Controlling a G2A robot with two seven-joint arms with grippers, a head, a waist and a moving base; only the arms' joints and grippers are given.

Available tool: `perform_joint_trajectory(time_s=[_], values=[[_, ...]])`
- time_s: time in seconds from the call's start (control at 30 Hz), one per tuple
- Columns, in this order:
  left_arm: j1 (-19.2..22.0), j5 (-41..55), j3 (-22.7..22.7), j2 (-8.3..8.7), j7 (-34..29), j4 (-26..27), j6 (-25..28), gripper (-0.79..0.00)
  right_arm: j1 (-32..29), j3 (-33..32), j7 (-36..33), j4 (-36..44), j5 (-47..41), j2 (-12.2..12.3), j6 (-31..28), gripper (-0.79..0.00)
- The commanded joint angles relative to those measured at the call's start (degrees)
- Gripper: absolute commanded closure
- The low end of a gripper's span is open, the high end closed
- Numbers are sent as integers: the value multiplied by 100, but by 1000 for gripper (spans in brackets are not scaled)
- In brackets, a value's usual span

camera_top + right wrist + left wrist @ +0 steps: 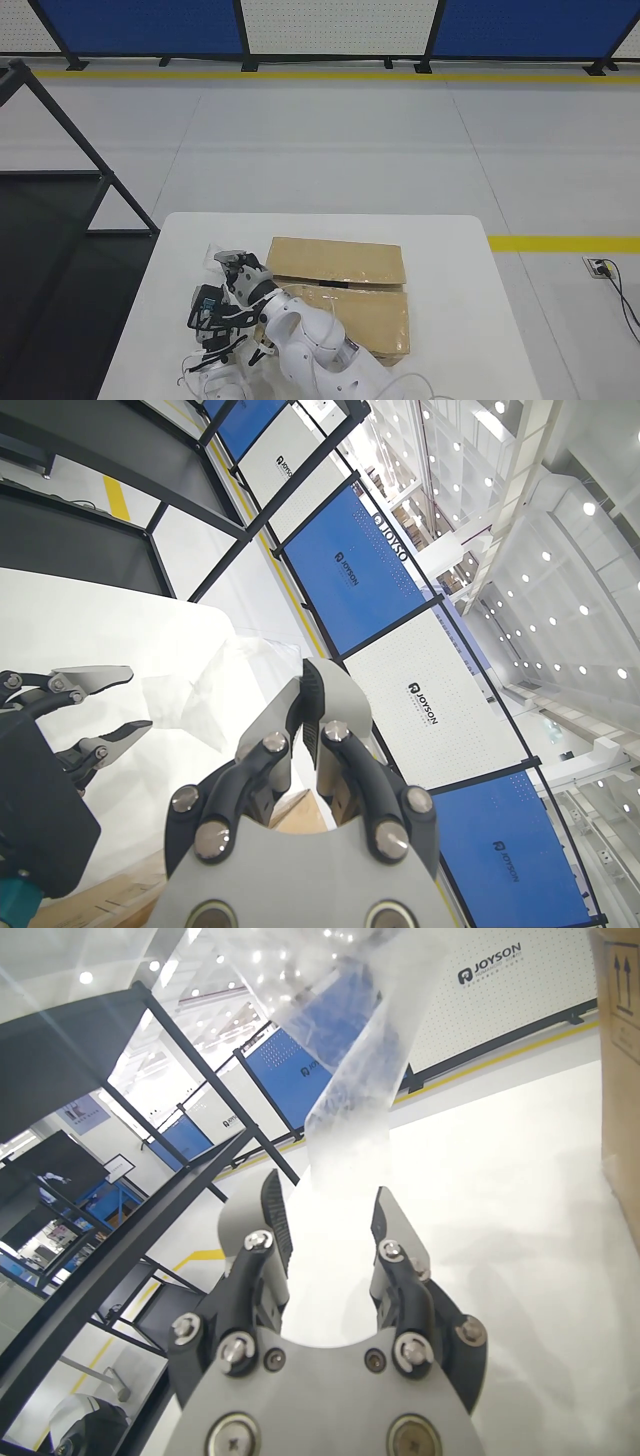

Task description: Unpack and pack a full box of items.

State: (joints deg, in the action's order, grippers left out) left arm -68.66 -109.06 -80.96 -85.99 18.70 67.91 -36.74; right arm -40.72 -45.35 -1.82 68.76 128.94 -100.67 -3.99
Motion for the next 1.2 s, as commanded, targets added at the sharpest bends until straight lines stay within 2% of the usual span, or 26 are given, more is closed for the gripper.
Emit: perform_joint_trajectory(time_s=[0.0,0.5,0.93,1.03,1.13,1.17], values=[[-16,-7,12,-2,6,5,19,-489,-4,0,11,-3,19,-6,-6,0],[62,-31,62,-23,-23,-102,28,-496,18,-38,39,-48,63,-63,-47,0],[203,74,7,-32,108,-269,-20,-431,23,-110,84,-74,96,-92,-109,0],[220,95,7,-36,134,-297,-24,-385,27,-121,84,-86,96,-100,-120,0],[229,148,-12,-40,173,-304,-62,-305,33,-129,82,-101,111,-109,-121,0],[230,164,-21,-40,189,-309,-71,-225,36,-131,77,-108,110,-113,-130,0]])
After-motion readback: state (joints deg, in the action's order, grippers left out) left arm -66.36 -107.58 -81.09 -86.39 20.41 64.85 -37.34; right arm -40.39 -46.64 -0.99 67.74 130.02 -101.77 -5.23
